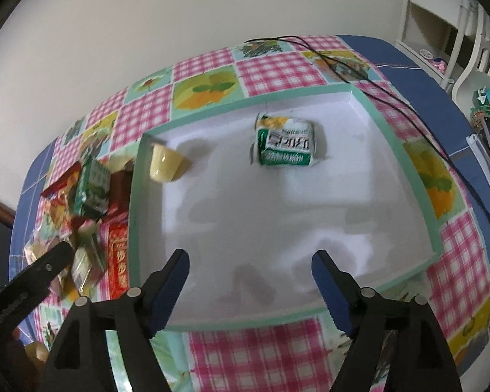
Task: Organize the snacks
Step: 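Move both tools back over the snack pile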
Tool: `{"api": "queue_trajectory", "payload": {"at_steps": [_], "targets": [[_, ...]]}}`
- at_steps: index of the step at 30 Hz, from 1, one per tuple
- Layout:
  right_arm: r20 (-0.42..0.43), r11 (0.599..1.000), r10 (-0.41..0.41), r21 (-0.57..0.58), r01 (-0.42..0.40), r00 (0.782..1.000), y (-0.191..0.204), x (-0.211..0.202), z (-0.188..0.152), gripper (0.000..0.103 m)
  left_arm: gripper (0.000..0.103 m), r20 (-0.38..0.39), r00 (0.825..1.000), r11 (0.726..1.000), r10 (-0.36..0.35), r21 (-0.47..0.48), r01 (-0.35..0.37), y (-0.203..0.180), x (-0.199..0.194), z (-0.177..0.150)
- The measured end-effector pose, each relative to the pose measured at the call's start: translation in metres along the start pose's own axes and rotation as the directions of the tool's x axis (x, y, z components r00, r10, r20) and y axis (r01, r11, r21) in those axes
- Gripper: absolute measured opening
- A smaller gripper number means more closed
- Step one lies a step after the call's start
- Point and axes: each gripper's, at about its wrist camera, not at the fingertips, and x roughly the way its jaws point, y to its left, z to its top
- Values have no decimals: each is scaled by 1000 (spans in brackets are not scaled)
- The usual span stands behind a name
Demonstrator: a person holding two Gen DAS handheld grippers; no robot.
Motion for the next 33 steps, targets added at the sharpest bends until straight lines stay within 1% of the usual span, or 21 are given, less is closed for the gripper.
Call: {"api": "queue_trajectory", "payload": {"at_steps": [2, 4, 5, 6, 11, 17, 19, 24, 28, 33], "targets": [[-6, 1000, -2, -13, 2, 1000, 4, 0, -6, 83, 99, -6, 1000, 1000, 18, -5, -18, 5, 1, -5], [-12, 1000, -6, -28, 6, 1000, 9, 0, -11, 92, 99, -13, 1000, 1000, 22, -17, -23, 11, 1, -8], [-14, 999, -6, -35, 6, 1000, 12, 0, -13, 99, 100, -12, 1000, 999, 23, -24, -23, 14, 0, -10], [-15, 999, -4, -41, 4, 1000, 14, 0, -15, 103, 100, -12, 1000, 999, 28, -31, -28, 18, 0, -12], [-22, 997, -1, -77, 0, 1000, 29, 2, -23, 103, 100, -25, 999, 997, 41, -69, -43, 35, 1, -15], [8, 989, 26, -146, -25, 1000, 58, 3, -28, 103, 100, -50, 998, 984, 49, -167, -57, 69, 7, -14], [14, 986, 53, -160, -50, 999, 71, 4, -30, 103, 100, -54, 997, 977, 55, -205, -65, 82, 8, -13], [-17, 976, 124, -178, -125, 992, 98, 11, -34, 103, 100, -58, 996, 955, 62, -288, -76, 116, 10, -12], [-34, 966, 168, -194, -172, 985, 116, 15, -37, 103, 100, -60, 995, 943, 77, -318, -93, 133, 12, -10], [-32, 951, 217, -219, -218, 976, 136, 16, -37, 103, 100, -64, 995, 932, 76, -351, -94, 151, 15, -9]]}}
